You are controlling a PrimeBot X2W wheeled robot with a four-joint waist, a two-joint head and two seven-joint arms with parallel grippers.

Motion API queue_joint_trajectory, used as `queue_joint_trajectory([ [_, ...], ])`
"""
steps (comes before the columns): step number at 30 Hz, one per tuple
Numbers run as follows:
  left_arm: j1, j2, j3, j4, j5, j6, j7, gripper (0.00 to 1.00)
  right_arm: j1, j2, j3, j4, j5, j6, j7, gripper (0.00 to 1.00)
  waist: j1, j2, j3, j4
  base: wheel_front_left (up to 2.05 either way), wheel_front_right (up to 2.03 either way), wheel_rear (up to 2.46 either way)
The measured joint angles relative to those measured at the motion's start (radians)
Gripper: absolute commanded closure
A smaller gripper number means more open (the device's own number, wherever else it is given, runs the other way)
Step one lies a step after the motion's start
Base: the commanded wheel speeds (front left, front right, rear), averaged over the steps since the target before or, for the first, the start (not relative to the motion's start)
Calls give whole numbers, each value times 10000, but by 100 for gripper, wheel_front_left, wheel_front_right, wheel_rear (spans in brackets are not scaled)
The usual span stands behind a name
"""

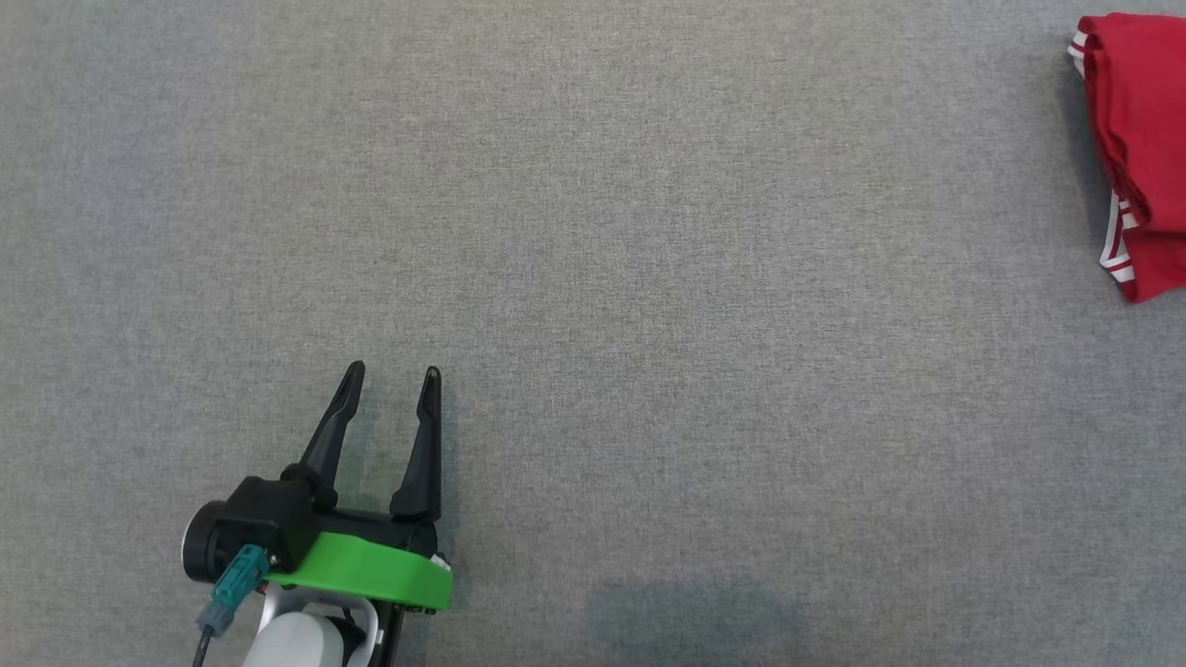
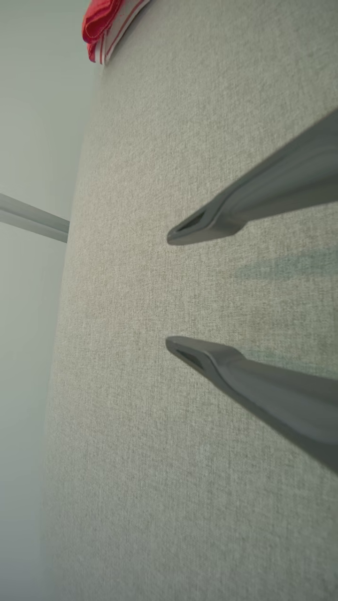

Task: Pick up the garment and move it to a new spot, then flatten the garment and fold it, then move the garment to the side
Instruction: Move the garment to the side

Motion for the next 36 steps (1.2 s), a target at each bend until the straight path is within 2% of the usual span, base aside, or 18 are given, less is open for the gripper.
queue_joint_trajectory([
  [9,89,121,27,-148,-33,119,92,0,-38,1108,-395,201,-274,0,-941,0,0,0,-358,-199,0,0,0],
  [15,97,242,278,-192,-161,207,75,0,-54,1973,460,-134,301,0,-1402,0,0,0,-802,-374,0,0,0],
  [21,-17,316,675,44,-360,389,-2,0,645,2855,1480,-1542,1521,0,-1484,0,0,0,-1416,-546,0,0,0],
  [25,-85,316,972,305,-485,518,-61,0,1523,3413,1578,-2775,2291,0,-1486,0,-1,0,-1884,-655,0,0,0],
  [36,286,138,1436,857,-646,719,-132,0,4902,5141,1649,-4966,2658,-2,-1488,0,-1,0,-3334,-845,0,0,0],
])
